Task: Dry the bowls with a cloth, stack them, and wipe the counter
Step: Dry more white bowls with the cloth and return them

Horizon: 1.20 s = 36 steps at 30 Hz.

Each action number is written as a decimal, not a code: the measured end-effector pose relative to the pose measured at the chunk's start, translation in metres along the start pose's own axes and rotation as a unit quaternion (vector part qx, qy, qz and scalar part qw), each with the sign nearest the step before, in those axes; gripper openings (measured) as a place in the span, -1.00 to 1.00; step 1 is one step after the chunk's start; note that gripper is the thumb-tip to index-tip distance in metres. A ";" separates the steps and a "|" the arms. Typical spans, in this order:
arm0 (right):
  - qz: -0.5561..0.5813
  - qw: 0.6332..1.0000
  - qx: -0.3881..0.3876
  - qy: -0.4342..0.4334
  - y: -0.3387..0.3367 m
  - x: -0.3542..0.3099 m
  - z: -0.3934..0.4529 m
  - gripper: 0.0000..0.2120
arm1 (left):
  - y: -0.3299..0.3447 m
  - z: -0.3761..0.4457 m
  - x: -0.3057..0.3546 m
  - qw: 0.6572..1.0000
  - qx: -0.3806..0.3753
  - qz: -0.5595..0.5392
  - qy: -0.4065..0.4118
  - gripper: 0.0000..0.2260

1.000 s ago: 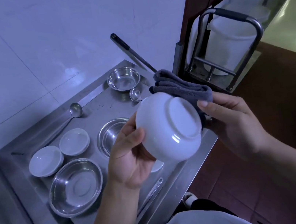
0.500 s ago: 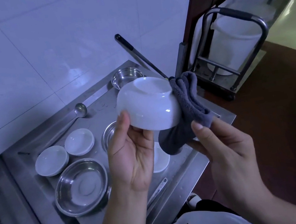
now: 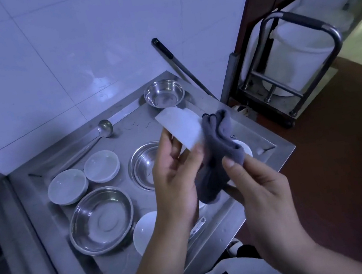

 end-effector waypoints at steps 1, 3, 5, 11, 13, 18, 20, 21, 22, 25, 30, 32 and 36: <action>0.009 0.999 0.020 0.028 -0.005 0.003 0.008 -0.82 | 0.000 -0.004 -0.002 1.000 -0.006 0.001 -0.006 -0.56; 0.027 0.995 0.037 0.084 -0.014 0.006 0.025 -0.81 | 0.001 -0.012 -0.006 0.999 -0.025 0.008 -0.031 -0.56; 0.019 0.991 0.023 0.131 -0.021 0.008 0.040 -0.81 | 0.002 -0.017 -0.009 0.996 -0.051 0.020 -0.065 -0.55; -0.091 0.985 -0.062 0.134 -0.045 -0.002 0.076 -0.80 | 0.003 -0.022 -0.017 0.967 -0.161 0.070 -0.182 -0.53; -0.140 0.982 -0.089 0.091 -0.047 -0.016 0.080 -0.81 | 0.005 -0.025 -0.024 0.961 -0.160 0.108 -0.197 -0.50; -0.217 0.962 -0.162 -0.015 -0.033 -0.023 0.071 -0.85 | 0.004 -0.020 -0.034 0.949 -0.138 0.214 -0.187 -0.55; -0.230 0.960 -0.159 -0.022 -0.032 -0.011 0.065 -0.84 | -0.001 -0.016 -0.038 0.961 -0.091 0.197 -0.173 -0.63; -0.218 0.963 -0.159 -0.017 -0.031 -0.004 0.061 -0.81 | -0.005 -0.014 -0.039 0.967 -0.062 0.181 -0.167 -0.66; -0.207 0.965 -0.158 -0.018 -0.030 0.001 0.056 -0.82 | -0.008 -0.013 -0.040 0.972 -0.039 0.164 -0.163 -0.68; -0.195 0.968 -0.148 -0.054 -0.023 0.006 0.039 -0.69 | -0.014 -0.013 -0.041 0.980 -0.011 0.104 -0.167 -0.68; -0.270 0.946 -0.125 -0.131 -0.026 0.014 0.030 -0.63 | -0.013 -0.017 -0.039 0.981 -0.008 -0.026 -0.193 -0.64; -0.300 0.929 -0.123 -0.177 -0.027 0.015 0.028 -0.61 | -0.012 -0.018 -0.039 0.978 0.012 -0.065 -0.196 -0.65; -0.350 0.891 -0.124 -0.262 -0.028 0.021 0.022 -0.56 | -0.017 -0.018 -0.040 0.974 0.073 -0.086 -0.196 -0.58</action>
Point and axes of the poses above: each hand's wrist, its own z-axis towards the middle knuckle, its own y-axis out of the palm, x = y × z, the point moved 5 cm from there along z, towards the middle knuckle, and after that the axes turned 10 degrees about -z, right-handed, at the moved point
